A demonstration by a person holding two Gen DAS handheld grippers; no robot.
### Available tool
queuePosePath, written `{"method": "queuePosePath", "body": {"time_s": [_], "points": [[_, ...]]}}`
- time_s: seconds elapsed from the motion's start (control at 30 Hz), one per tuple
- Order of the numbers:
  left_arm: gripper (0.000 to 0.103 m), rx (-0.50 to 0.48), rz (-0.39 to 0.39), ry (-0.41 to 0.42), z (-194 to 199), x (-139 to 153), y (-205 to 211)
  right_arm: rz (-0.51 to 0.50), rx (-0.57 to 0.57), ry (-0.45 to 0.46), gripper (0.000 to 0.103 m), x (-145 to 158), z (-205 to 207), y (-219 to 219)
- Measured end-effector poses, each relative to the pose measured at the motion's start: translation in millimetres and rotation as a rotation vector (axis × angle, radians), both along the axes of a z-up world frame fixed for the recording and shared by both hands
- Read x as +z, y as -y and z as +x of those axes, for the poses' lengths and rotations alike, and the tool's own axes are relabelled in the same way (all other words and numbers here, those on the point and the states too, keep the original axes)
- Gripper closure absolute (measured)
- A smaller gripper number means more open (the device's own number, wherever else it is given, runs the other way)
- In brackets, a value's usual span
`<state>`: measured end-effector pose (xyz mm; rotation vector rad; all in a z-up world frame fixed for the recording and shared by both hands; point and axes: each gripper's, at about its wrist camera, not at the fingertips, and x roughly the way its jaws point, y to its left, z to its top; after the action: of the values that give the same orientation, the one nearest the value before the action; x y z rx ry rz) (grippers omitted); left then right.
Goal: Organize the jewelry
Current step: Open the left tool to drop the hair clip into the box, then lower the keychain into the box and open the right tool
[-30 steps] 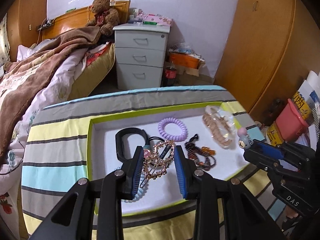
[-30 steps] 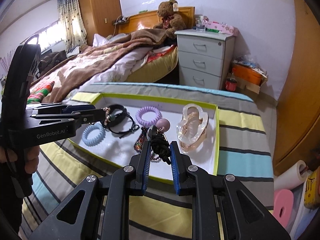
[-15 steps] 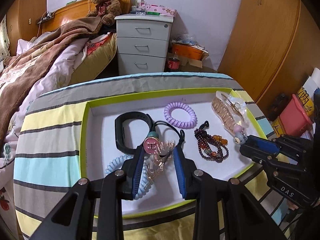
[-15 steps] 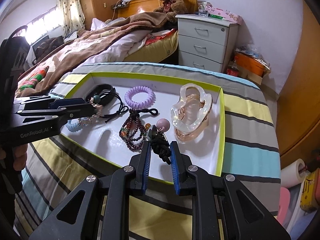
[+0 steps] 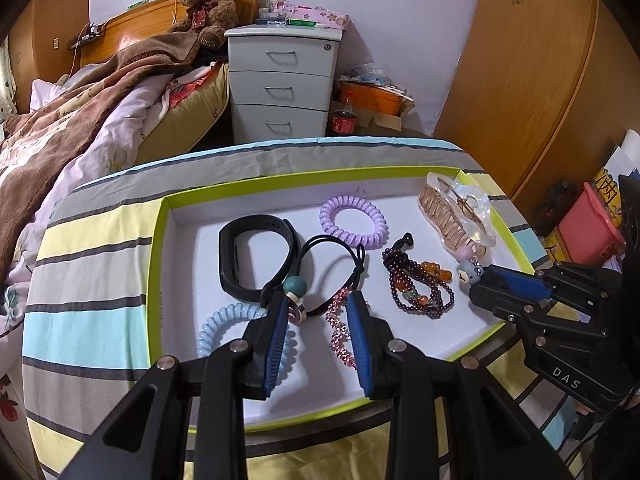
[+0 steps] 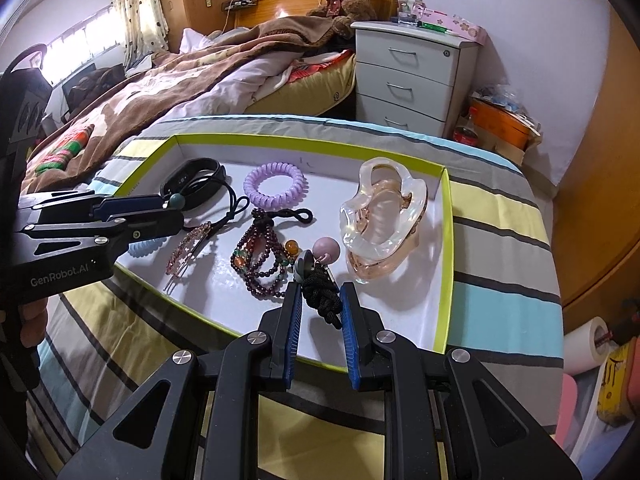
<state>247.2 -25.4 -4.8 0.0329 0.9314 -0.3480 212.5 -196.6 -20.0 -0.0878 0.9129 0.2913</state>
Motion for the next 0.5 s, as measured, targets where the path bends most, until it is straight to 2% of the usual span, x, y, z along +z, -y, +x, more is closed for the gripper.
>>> {"method": "queuePosePath", "body": {"time_s": [0.5], "points": [[0.071,0.017,-0.006,-0.016,2.5,-4.6,-1.8,0.001,0.004,-0.023,0.082,-2.6,4.6,-0.4]]}}
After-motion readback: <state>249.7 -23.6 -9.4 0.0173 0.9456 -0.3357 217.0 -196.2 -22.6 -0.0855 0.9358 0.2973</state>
